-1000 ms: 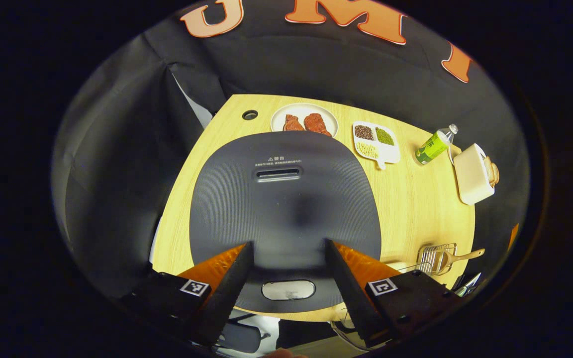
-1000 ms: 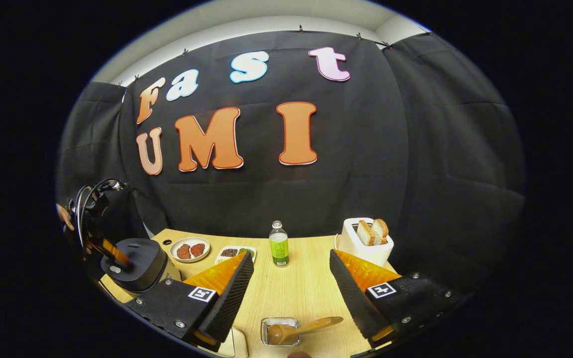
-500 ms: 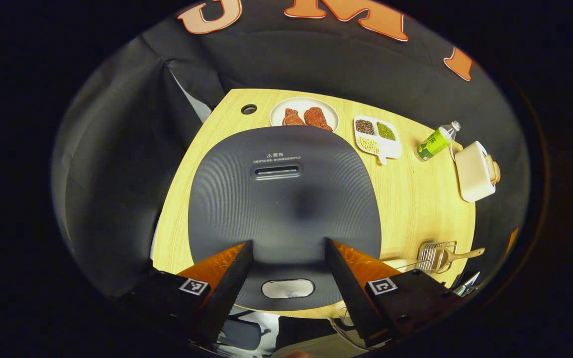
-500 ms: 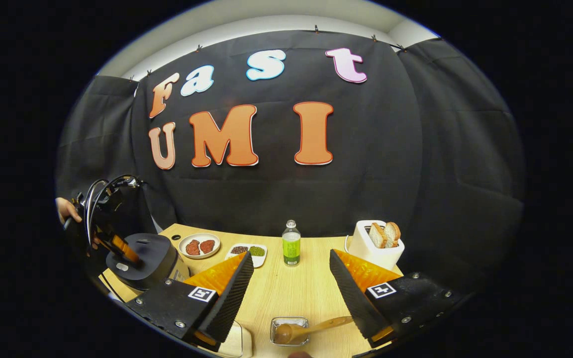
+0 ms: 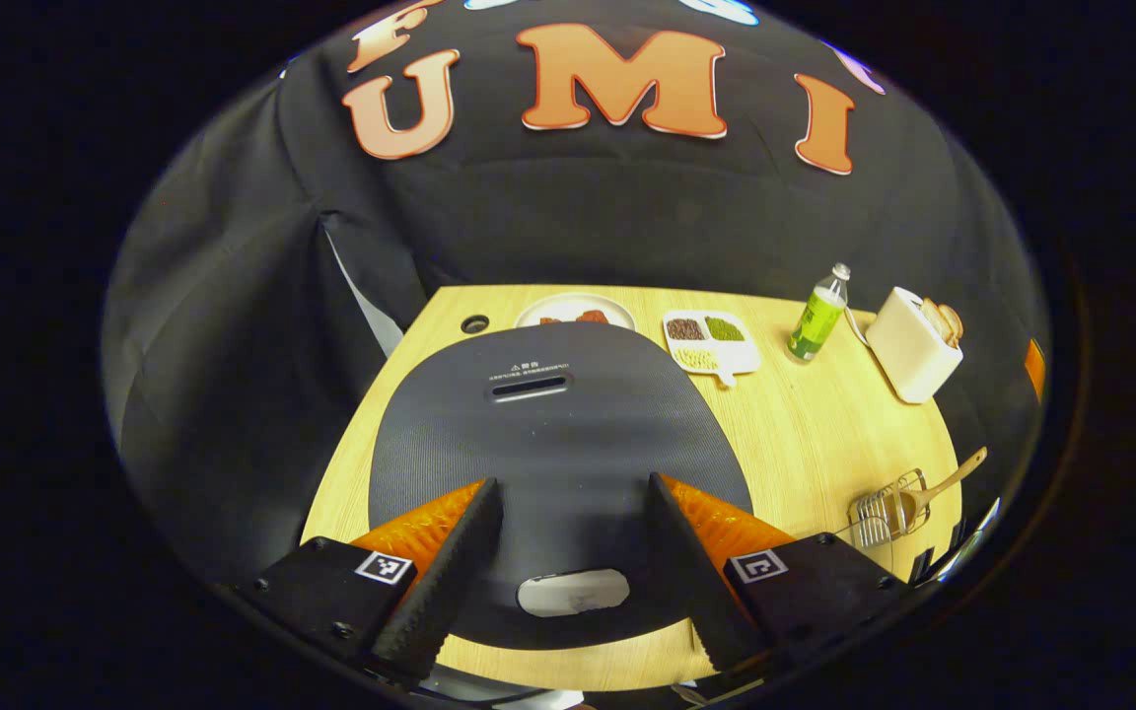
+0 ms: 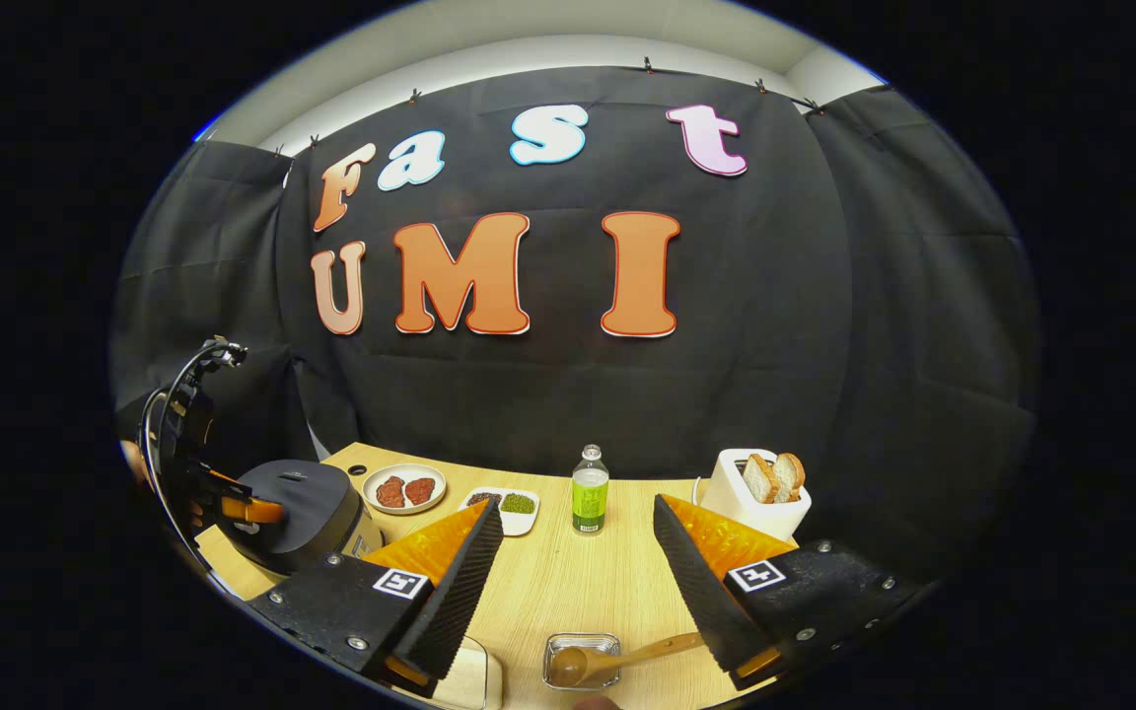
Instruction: Close the left gripper, press the button to open the rice cooker; take a wooden spoon from the chopstick holder with the right hand, scoop a spoonful of rice and pour it into the rice cooker, then put the wooden spoon back into the chopstick holder.
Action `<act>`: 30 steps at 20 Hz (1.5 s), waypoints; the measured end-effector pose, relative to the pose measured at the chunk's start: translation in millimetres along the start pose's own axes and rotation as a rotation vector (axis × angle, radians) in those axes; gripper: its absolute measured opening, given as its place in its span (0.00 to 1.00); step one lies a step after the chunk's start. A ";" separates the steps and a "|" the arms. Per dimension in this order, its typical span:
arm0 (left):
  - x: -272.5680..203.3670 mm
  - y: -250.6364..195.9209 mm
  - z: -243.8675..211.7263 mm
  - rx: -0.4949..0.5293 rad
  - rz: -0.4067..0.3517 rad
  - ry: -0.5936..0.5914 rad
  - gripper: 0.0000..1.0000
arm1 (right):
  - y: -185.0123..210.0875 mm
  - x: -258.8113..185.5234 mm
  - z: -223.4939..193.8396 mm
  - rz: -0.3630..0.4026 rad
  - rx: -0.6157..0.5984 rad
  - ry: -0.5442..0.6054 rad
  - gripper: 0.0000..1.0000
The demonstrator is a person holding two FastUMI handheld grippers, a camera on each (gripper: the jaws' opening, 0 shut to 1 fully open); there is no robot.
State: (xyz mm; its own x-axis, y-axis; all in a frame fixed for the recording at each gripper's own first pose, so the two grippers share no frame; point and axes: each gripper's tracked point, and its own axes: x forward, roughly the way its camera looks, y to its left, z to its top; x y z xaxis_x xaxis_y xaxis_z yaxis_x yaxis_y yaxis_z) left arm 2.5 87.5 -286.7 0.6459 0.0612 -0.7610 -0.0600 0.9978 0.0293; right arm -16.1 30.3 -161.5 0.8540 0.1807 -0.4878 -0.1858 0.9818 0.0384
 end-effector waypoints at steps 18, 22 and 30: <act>-156.3 -33.5 159.1 0.101 0.078 -0.765 1.00 | 28.3 0.4 66.2 0.038 -0.006 -0.166 0.95; -175.3 -38.6 165.2 0.075 0.072 -0.833 0.98 | 31.5 -4.4 77.7 0.030 -0.001 -0.208 0.95; -202.7 -44.2 175.1 0.084 0.098 -0.943 1.00 | 42.4 -13.8 107.9 0.034 0.012 -0.354 0.94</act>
State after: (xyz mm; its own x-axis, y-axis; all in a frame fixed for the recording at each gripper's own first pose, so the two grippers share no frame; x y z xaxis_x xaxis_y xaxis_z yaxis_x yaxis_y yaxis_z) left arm 7.4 35.6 -20.3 0.9911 0.1042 0.0828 -0.1150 0.9835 0.1395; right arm 16.6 75.6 -59.0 0.9634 0.2197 -0.1533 -0.2129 0.9752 0.0601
